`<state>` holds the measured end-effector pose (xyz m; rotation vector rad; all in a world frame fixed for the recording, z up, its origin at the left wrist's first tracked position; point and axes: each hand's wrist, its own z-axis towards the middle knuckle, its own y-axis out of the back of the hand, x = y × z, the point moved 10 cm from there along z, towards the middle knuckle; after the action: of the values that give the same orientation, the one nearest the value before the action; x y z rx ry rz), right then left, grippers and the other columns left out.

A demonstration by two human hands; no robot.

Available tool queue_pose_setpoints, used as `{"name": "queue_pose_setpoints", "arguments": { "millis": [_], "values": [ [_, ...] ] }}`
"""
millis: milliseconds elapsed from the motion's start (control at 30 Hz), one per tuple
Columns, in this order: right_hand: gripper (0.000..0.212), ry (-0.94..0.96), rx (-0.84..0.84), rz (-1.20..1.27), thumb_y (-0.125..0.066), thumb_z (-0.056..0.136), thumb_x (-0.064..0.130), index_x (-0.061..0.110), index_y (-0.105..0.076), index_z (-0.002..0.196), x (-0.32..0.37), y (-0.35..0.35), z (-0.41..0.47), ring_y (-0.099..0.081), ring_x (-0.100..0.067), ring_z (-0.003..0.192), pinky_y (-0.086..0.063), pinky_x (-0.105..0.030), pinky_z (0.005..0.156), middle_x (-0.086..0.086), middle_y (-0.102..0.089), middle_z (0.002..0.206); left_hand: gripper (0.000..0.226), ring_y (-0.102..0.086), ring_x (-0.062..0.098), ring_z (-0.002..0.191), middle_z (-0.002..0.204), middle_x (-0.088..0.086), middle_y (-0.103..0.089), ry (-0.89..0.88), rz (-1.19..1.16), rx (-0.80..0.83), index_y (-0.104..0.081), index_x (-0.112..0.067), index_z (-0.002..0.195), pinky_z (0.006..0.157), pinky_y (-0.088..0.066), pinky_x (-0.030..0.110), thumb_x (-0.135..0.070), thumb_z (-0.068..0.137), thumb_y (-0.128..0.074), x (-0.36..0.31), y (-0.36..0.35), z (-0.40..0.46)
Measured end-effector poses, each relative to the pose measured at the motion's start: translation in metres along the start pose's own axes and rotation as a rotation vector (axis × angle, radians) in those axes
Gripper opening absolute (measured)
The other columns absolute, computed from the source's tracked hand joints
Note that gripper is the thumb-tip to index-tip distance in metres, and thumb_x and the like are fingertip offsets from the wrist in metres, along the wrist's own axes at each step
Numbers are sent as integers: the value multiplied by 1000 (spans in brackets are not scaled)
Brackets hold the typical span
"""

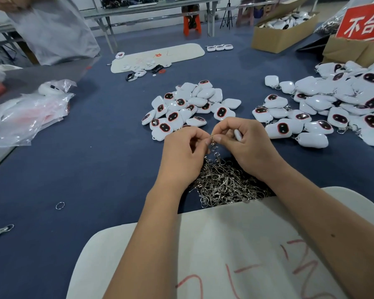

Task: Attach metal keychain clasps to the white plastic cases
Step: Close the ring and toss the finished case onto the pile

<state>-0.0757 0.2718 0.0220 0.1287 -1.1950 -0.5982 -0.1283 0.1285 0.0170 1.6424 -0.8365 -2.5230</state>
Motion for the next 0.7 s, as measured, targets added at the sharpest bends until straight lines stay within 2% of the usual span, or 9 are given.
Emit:
{"name": "queue_pose_setpoints", "arguments": {
  "millis": [100,167,233,333,400,467,567,700],
  "values": [
    [11,18,-27,31,-74,92,5,14,-75,86,4,3,0,-42,-9,60,-38,-20,59,15,-57,62,17,-68,11,76,80,-8,-72,-63,65,-45,-73,-22,85,74,-57,31,-8,93,-69,-8,4,-1],
    [9,4,-48,95,-74,92,3,11,-77,90,3,6,0,-57,-10,68,-49,-21,70,5,-72,76,15,-66,11,76,82,-8,-70,-128,85,-87,-72,-21,84,72,-54,29,-9,92,-69,-17,7,-2],
    [9,-22,-46,100,-72,94,6,12,-78,94,0,6,1,-66,-9,78,-54,-24,79,-1,-77,85,12,-64,10,77,83,-7,-69,-185,105,-125,-71,-18,83,69,-52,25,-10,92,-69,-26,8,-4],
    [12,-34,-24,77,-69,97,7,14,-79,94,-3,4,2,-65,-2,75,-50,-19,76,8,-76,81,10,-63,11,78,84,-6,-67,-227,119,-148,-71,-16,83,67,-50,23,-11,91,-69,-31,8,-5],
    [12,-30,-35,95,-71,95,5,13,-80,92,-2,7,2,-66,-2,74,-50,-18,75,6,-77,80,11,-63,11,79,84,-6,-67,-238,124,-140,-71,-15,83,68,-51,24,-9,92,-69,-32,7,-5],
    [12,-5,-67,65,-73,93,3,14,-79,90,3,10,0,-68,-6,74,-54,-23,75,4,-77,79,11,-63,12,80,85,-5,-67,-244,140,-121,-71,-16,84,70,-51,27,-9,92,-69,-33,5,-5],
    [12,115,-109,-119,-74,91,4,15,-80,89,19,11,-4,-69,-19,75,-56,-38,74,2,-76,79,11,-62,12,80,84,-5,-67,-265,161,-116,-71,-15,85,73,-51,32,-9,94,-68,-33,6,-6],
    [12,246,-119,-261,-75,90,2,12,-80,91,36,11,-7,-69,-15,79,-53,-40,77,3,-76,83,13,-61,15,79,82,-3,-65,-298,187,-113,-70,-13,84,74,-52,38,-5,94,-65,-35,6,-7]
  ]
}}
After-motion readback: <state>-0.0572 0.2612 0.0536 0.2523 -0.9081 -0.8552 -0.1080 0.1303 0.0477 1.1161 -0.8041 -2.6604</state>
